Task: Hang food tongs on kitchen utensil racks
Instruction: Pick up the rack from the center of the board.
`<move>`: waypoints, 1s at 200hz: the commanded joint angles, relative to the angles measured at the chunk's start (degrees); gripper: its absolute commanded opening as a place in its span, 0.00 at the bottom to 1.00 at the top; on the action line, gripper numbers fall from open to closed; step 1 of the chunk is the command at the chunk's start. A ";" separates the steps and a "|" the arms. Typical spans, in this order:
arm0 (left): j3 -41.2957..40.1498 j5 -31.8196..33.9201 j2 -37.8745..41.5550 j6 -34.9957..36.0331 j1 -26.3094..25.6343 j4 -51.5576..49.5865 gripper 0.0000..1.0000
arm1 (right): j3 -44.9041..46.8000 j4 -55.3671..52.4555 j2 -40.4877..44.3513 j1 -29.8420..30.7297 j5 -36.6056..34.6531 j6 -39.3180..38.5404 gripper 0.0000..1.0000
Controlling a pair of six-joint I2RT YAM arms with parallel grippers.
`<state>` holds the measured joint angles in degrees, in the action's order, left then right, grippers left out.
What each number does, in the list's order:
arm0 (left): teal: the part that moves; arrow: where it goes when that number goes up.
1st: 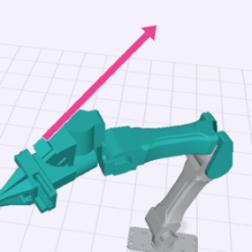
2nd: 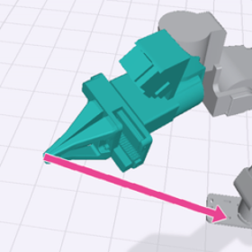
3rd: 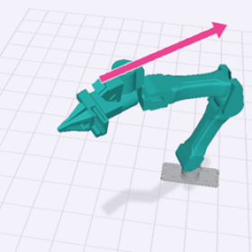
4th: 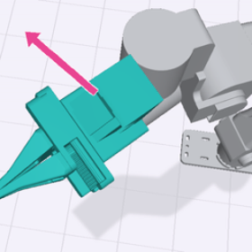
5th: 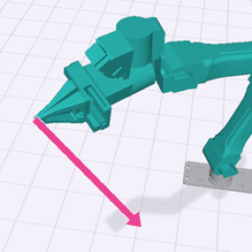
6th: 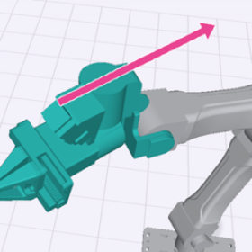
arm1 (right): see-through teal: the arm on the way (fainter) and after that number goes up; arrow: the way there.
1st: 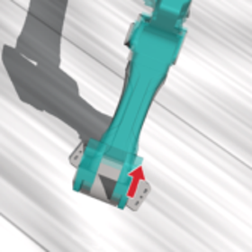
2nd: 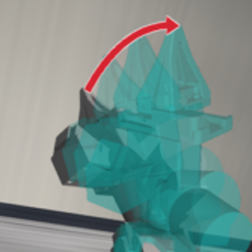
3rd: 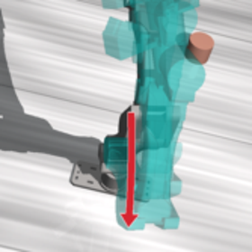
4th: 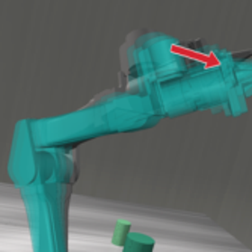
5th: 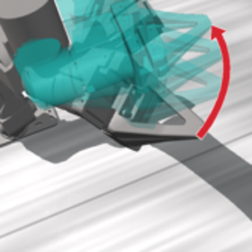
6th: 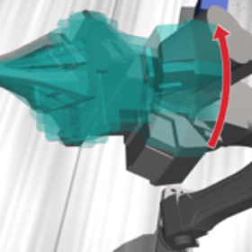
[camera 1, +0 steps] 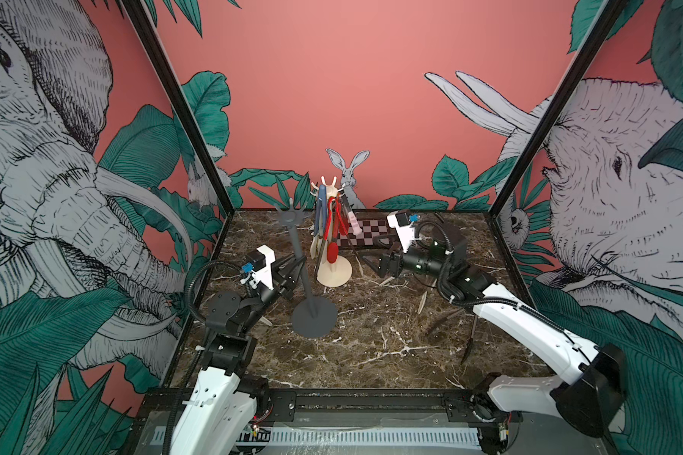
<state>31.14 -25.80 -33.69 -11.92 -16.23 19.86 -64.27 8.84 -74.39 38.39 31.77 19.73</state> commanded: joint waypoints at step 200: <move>11.00 10.48 -22.13 0.93 -20.31 31.61 0.00 | 9.87 16.47 -0.14 5.29 -0.68 2.46 0.60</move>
<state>37.58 -15.46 -57.12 -9.61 -35.68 41.28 -54.46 20.95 -75.00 43.20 31.99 23.51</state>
